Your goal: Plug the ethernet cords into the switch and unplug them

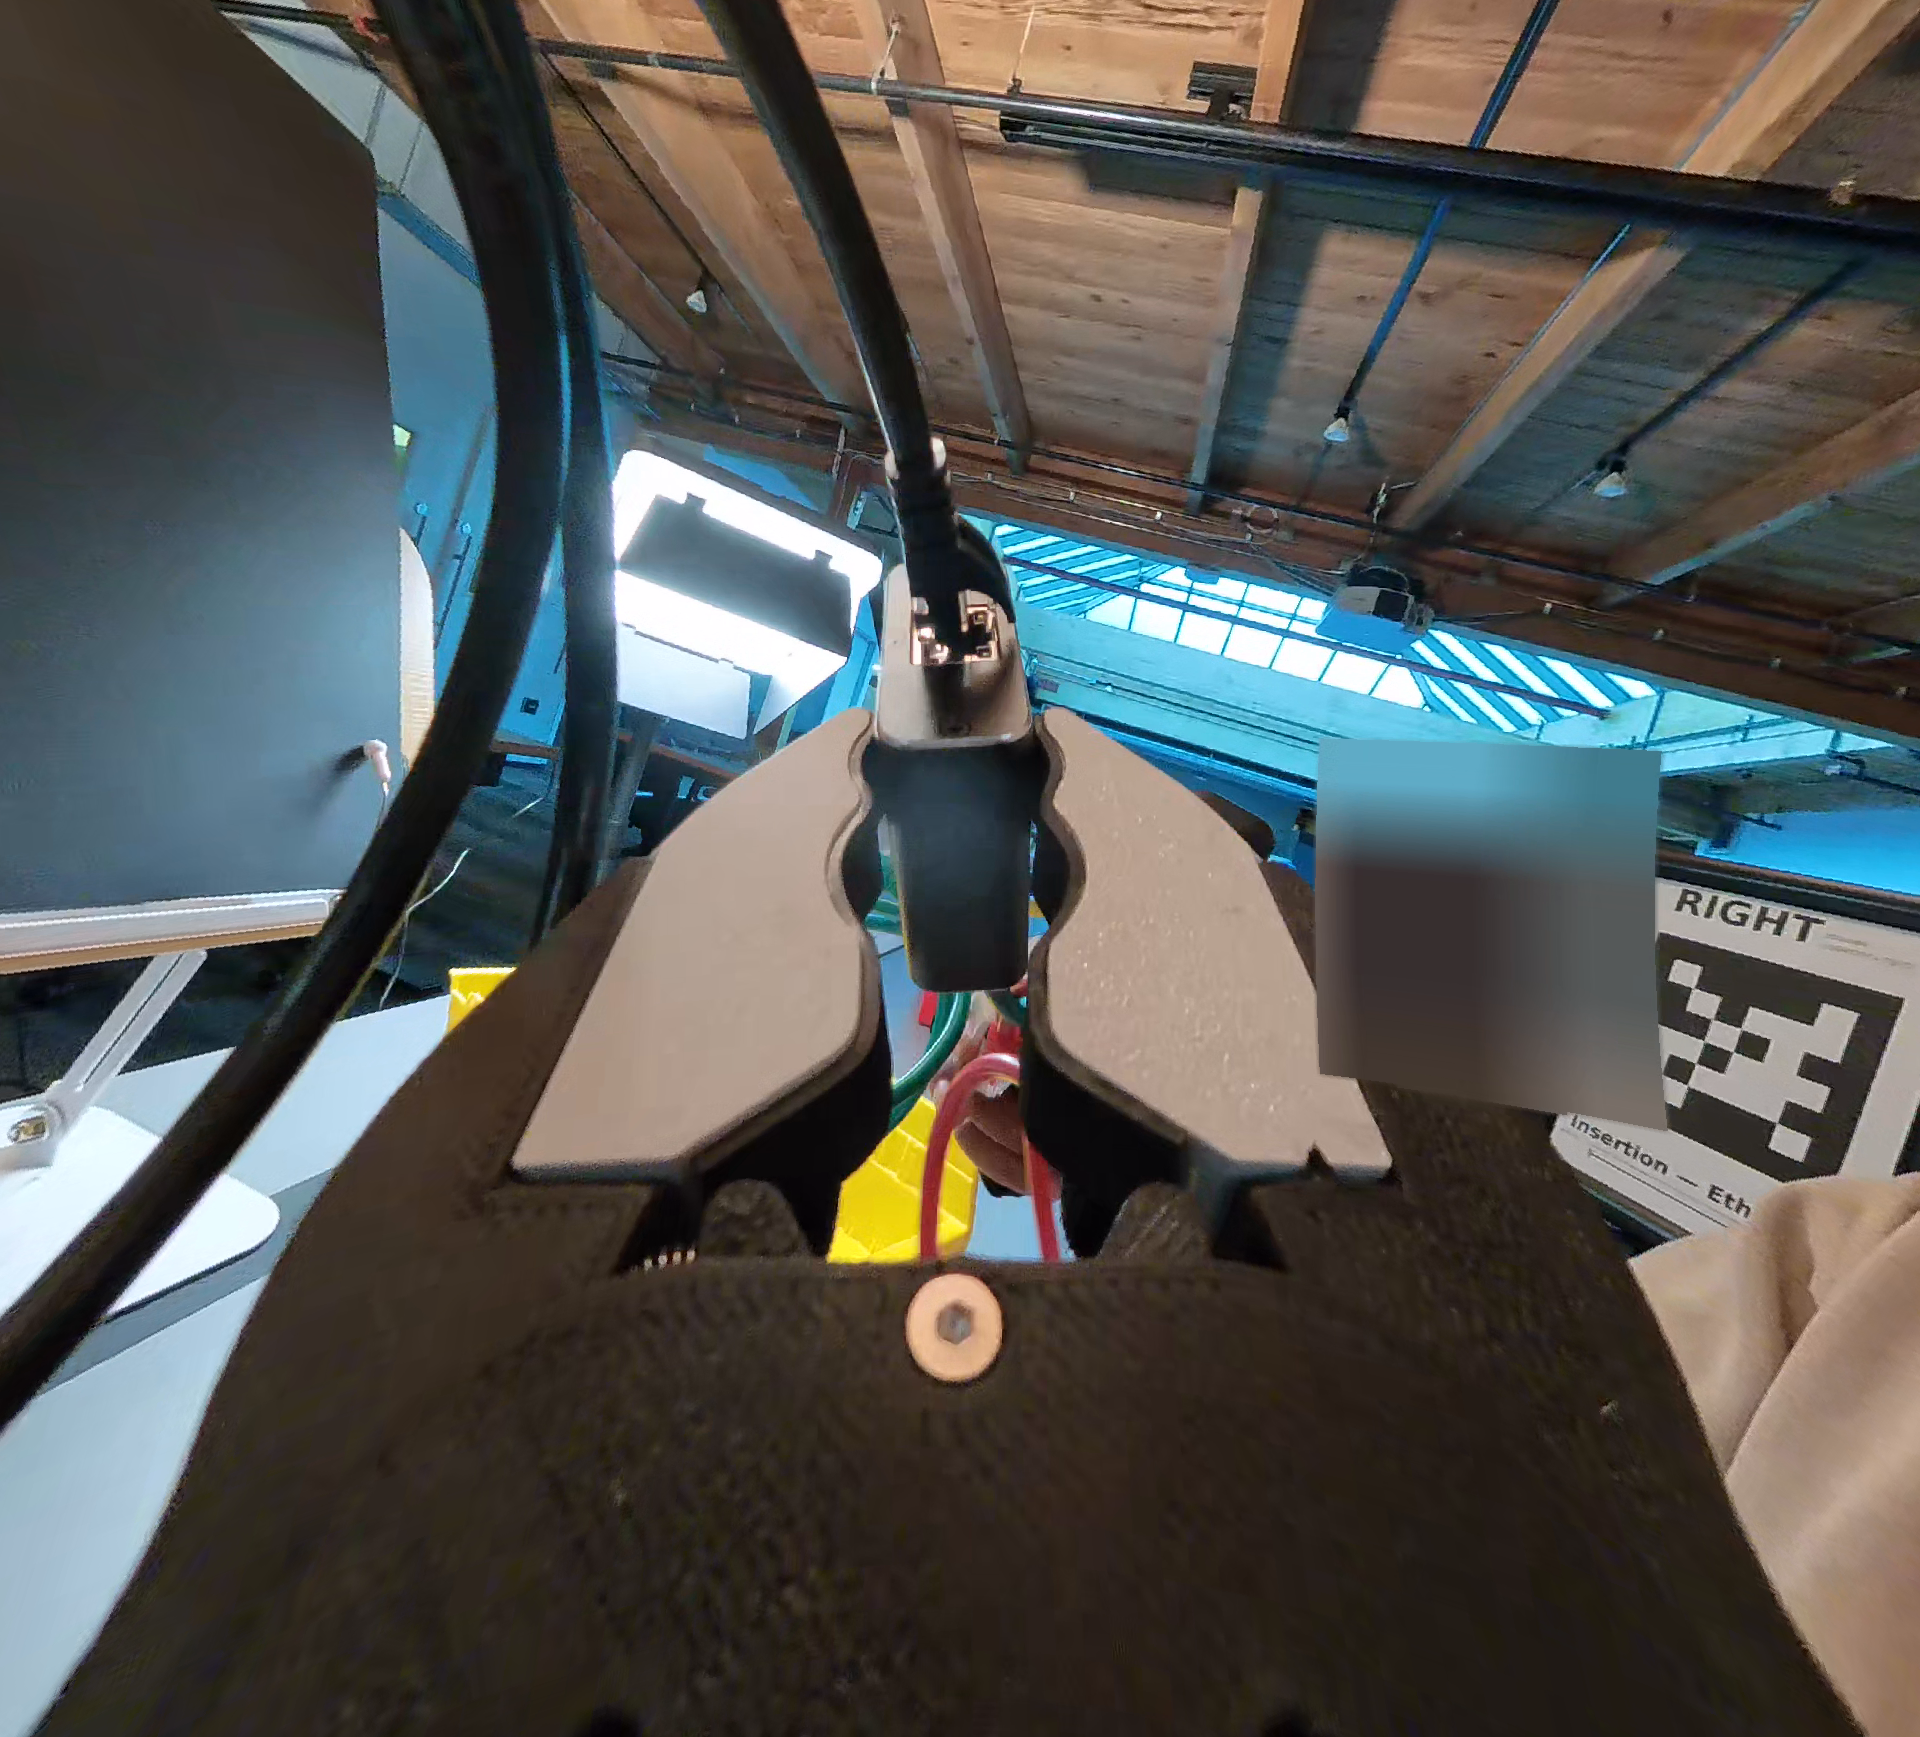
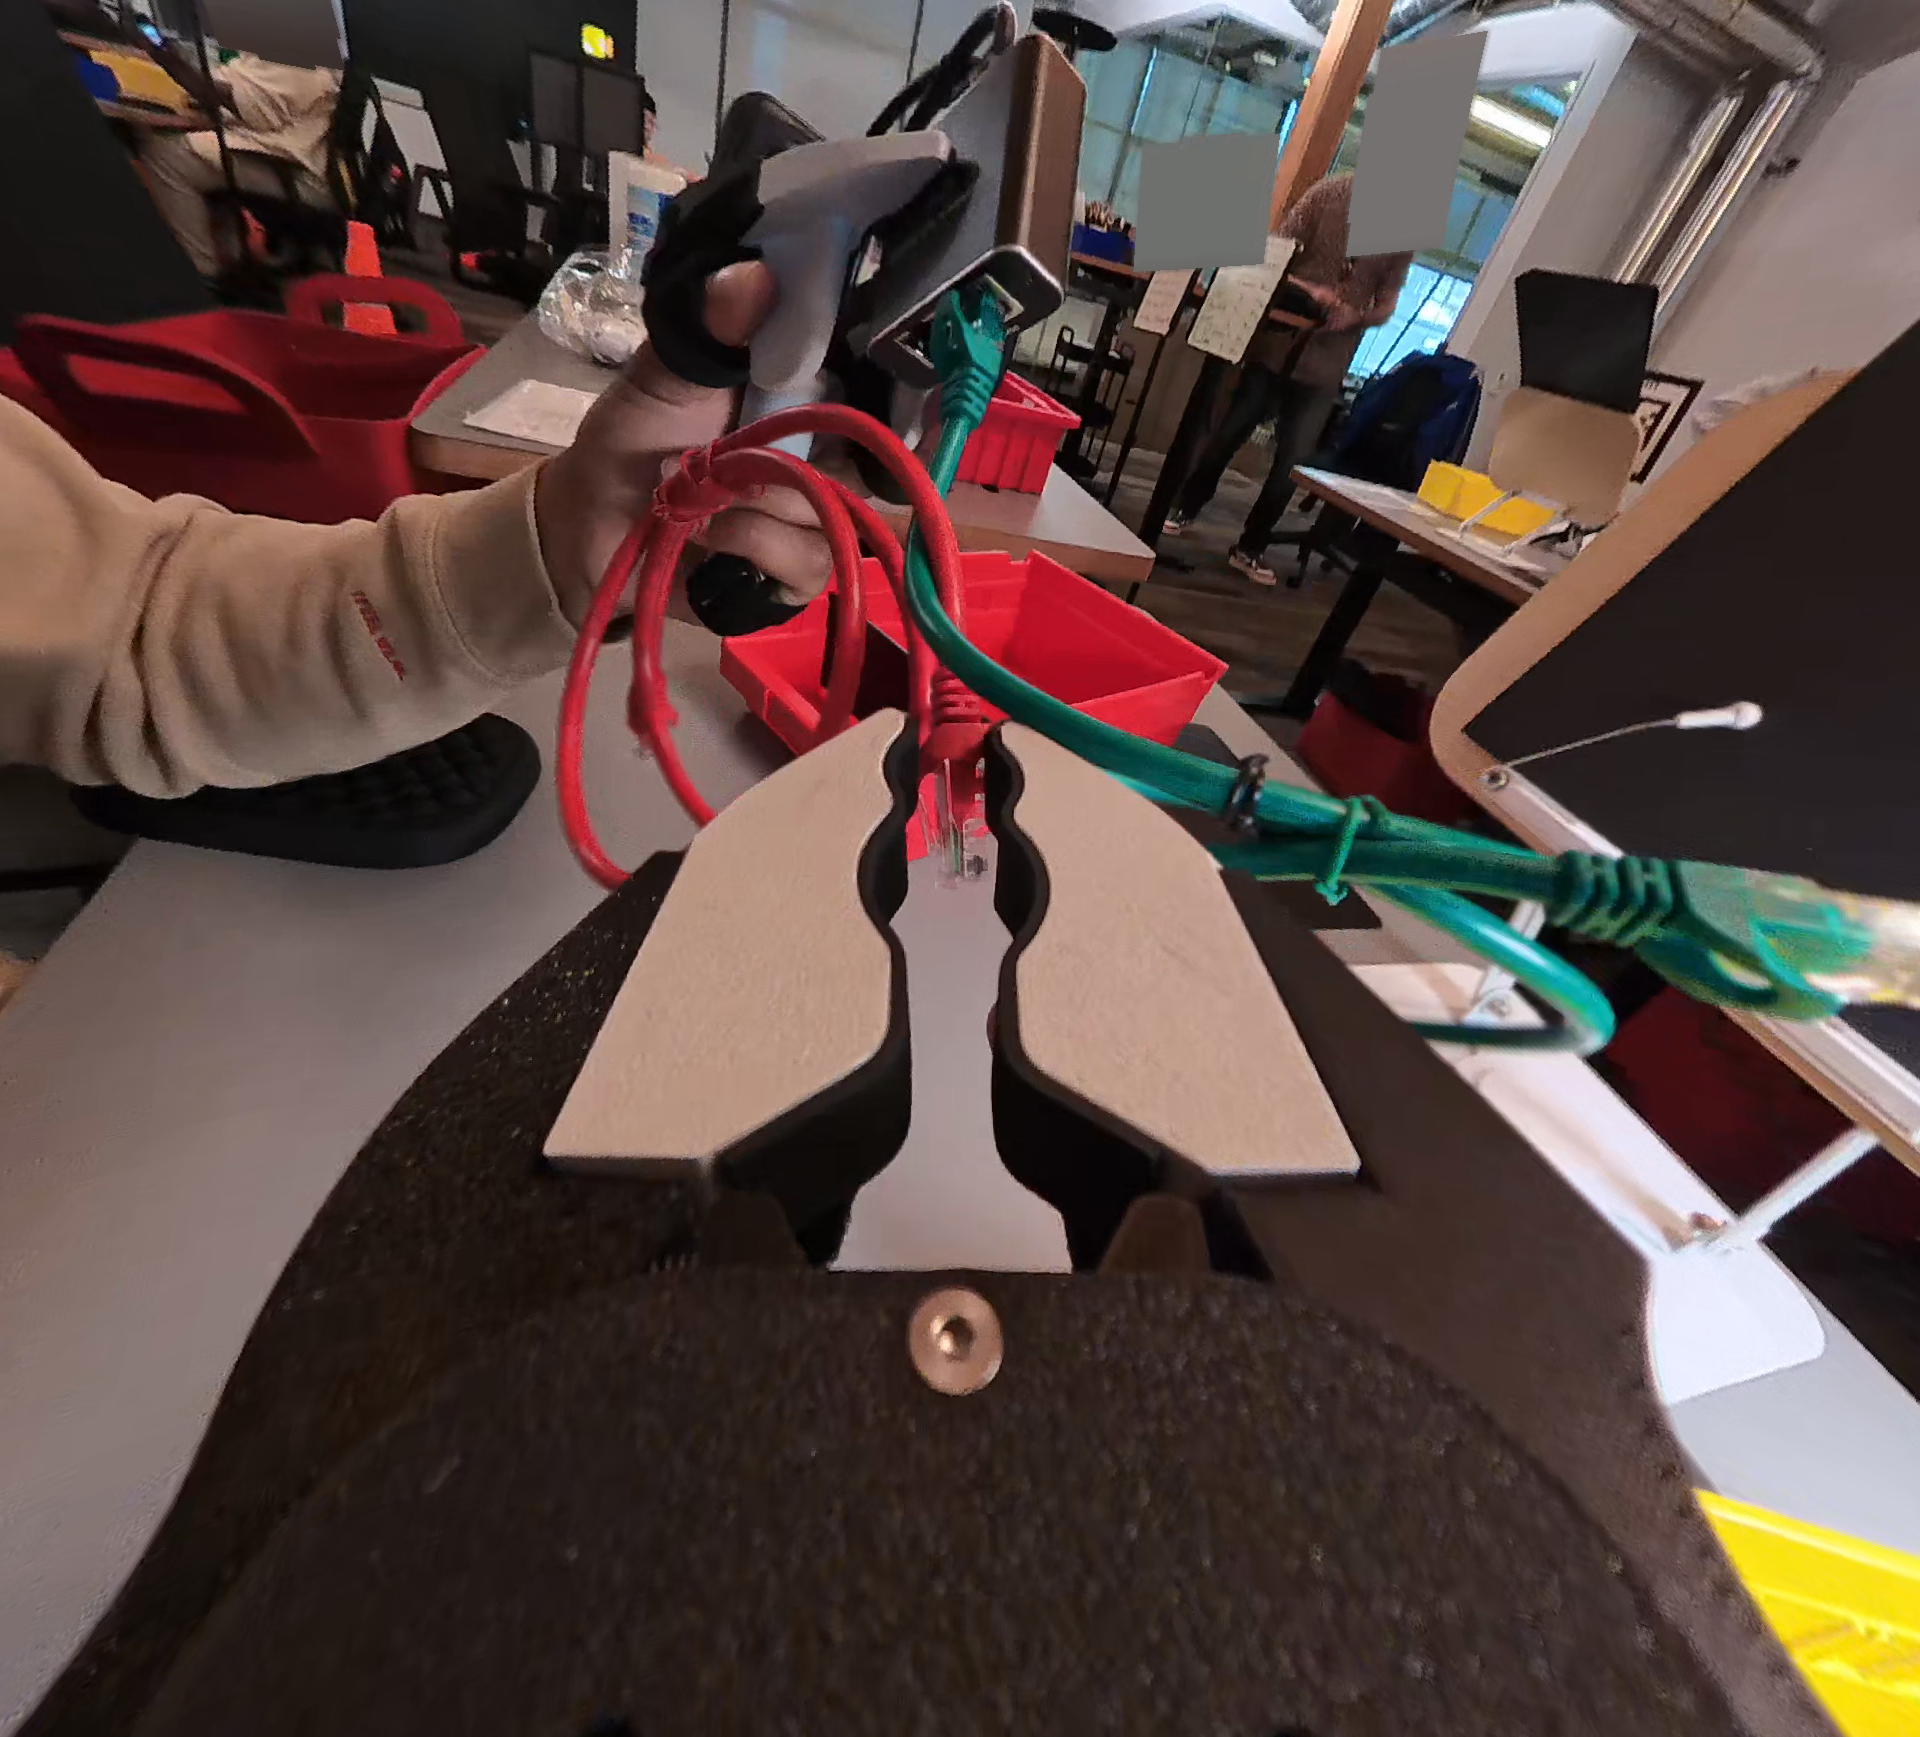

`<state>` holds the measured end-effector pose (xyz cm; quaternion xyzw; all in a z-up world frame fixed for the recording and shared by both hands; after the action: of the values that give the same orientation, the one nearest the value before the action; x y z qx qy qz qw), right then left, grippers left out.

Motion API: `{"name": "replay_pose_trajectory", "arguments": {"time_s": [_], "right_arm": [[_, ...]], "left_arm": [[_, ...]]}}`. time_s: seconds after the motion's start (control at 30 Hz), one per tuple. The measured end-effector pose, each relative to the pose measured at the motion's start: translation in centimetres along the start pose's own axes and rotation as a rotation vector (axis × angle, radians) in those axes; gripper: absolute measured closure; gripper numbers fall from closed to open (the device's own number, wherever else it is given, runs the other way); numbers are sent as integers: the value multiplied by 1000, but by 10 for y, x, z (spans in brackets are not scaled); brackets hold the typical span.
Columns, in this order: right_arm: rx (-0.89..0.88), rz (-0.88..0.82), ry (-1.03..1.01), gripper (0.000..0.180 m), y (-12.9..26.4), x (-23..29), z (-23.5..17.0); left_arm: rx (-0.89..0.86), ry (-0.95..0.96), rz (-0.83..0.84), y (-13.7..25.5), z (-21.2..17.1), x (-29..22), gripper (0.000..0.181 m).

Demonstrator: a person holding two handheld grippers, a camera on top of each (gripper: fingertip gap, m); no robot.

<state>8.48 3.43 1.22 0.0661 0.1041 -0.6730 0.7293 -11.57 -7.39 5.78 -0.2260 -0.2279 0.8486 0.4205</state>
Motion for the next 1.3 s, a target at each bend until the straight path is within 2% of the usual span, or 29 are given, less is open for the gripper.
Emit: {"name": "replay_pose_trajectory", "arguments": {"time_s": [0.2,0.3,0.4,0.5,0.63,0.77,0.97,1.07,1.17,1.27,1.3], "right_arm": [[-20,-136,128,168,-1,-3,-3],[99,-257,92,168,-6,-15,-13],[213,-287,50,167,-8,-20,-21],[275,-247,90,162,-5,-17,-17],[398,-204,241,158,2,-6,-9],[556,-30,268,148,21,9,-4],[274,-70,250,149,30,10,32],[303,-107,361,147,13,16,18],[339,-64,347,149,-6,21,-4],[397,-34,375,170,-12,21,-23],[402,-28,375,170,-12,20,-24]], "left_arm": [[-6,31,12,0,-2,2,156],[24,14,27,-4,-7,0,156],[60,-51,72,-8,-12,-2,155],[68,-65,121,-5,-11,2,156],[69,-27,154,0,-12,11,156],[99,-62,204,0,-15,14,156],[152,-88,197,-5,-23,12,156],[192,-107,175,-12,-29,6,156],[232,-125,140,-20,-38,-2,156],[272,-145,121,-26,-46,-7,156],[282,-156,122,-27,-48,-8,156]]}}
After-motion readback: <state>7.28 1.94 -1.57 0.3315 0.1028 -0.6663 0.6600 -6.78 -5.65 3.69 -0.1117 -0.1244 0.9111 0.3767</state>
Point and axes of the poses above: each gripper's, where its closed fingertips meet, y back along the fingers, z out of its top, x = y × z across the jaws, the point moved 7 cm from there along y, back along the fingers, and after that the axes turned 12 degrees about -z, right-handed, at the moved point
